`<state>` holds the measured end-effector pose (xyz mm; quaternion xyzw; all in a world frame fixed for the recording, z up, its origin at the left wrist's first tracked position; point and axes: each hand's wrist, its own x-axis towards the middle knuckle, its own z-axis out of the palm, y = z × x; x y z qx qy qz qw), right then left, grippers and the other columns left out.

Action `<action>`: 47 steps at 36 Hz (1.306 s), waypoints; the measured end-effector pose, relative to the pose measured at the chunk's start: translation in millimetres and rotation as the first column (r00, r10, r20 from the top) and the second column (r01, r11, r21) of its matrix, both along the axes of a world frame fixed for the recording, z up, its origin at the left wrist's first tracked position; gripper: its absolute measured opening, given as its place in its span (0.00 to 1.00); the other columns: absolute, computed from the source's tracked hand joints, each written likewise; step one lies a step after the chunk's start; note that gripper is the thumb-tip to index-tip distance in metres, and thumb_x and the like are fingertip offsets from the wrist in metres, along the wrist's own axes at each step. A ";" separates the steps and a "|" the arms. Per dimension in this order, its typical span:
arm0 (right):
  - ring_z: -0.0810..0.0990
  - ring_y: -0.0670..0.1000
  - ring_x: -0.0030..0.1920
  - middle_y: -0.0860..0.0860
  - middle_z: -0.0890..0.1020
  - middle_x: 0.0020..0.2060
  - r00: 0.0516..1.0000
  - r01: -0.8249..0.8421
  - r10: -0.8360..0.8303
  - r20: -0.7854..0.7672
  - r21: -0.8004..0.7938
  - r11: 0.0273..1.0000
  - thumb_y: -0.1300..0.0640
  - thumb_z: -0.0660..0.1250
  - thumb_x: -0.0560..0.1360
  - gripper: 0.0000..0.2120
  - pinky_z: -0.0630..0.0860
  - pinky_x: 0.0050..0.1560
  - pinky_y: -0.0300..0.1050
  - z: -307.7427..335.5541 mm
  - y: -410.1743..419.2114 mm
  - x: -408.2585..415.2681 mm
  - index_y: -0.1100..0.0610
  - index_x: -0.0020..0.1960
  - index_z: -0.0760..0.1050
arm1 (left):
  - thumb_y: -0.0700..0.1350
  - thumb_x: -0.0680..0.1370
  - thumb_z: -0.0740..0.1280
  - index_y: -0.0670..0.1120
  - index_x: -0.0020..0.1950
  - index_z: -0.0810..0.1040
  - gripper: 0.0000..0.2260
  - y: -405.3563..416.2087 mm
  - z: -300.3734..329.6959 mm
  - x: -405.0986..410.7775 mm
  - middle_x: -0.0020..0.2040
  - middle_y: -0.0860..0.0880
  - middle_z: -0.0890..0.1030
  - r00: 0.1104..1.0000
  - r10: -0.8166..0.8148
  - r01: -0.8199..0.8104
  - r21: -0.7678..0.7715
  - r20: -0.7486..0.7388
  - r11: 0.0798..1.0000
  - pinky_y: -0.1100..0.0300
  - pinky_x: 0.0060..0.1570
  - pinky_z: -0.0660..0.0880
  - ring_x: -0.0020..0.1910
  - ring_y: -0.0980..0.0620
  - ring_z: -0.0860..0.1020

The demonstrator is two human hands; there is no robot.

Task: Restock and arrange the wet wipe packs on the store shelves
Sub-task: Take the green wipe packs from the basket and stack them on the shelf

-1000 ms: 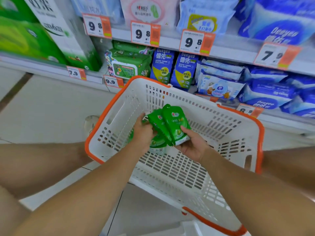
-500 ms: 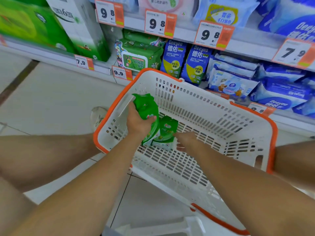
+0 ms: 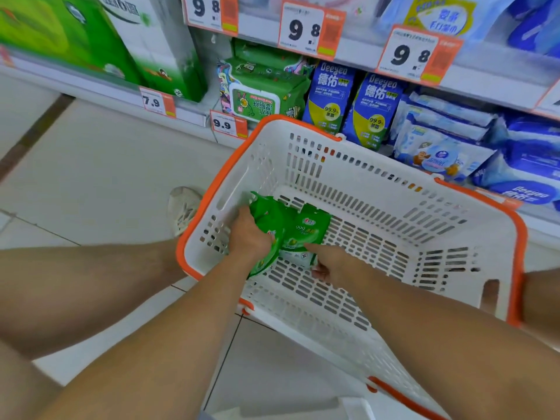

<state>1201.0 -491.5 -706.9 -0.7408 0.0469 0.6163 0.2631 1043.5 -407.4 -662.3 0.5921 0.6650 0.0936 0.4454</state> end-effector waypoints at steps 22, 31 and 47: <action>0.86 0.55 0.52 0.55 0.86 0.53 0.973 0.012 0.118 -0.198 0.553 0.833 0.57 0.69 0.78 0.16 0.82 0.51 0.50 124.1 -0.2 54.0 0.57 0.65 0.76 | 0.62 0.75 0.69 0.49 0.65 0.76 0.24 -11.0 98.4 47.4 0.59 0.49 0.82 0.832 0.263 -0.123 -0.299 0.488 0.946 0.48 0.59 0.78 0.55 0.49 0.81; 0.82 0.58 0.60 0.57 0.83 0.59 0.962 0.161 0.089 -0.257 0.803 0.574 0.57 0.67 0.78 0.18 0.77 0.62 0.60 228.0 26.0 42.6 0.56 0.68 0.75 | 0.83 0.61 0.57 0.55 0.74 0.69 0.48 8.7 198.4 61.2 0.68 0.50 0.77 0.783 0.049 0.020 -0.105 0.620 0.994 0.44 0.67 0.71 0.65 0.49 0.77; 0.84 0.61 0.56 0.59 0.84 0.56 0.996 0.071 0.036 -0.079 0.982 0.175 0.59 0.73 0.70 0.26 0.79 0.58 0.61 402.3 53.8 1.6 0.60 0.66 0.75 | 0.58 0.83 0.56 0.39 0.54 0.79 0.23 26.3 397.1 48.8 0.42 0.37 0.83 0.356 0.341 -0.202 -0.285 0.870 0.937 0.42 0.52 0.77 0.39 0.39 0.83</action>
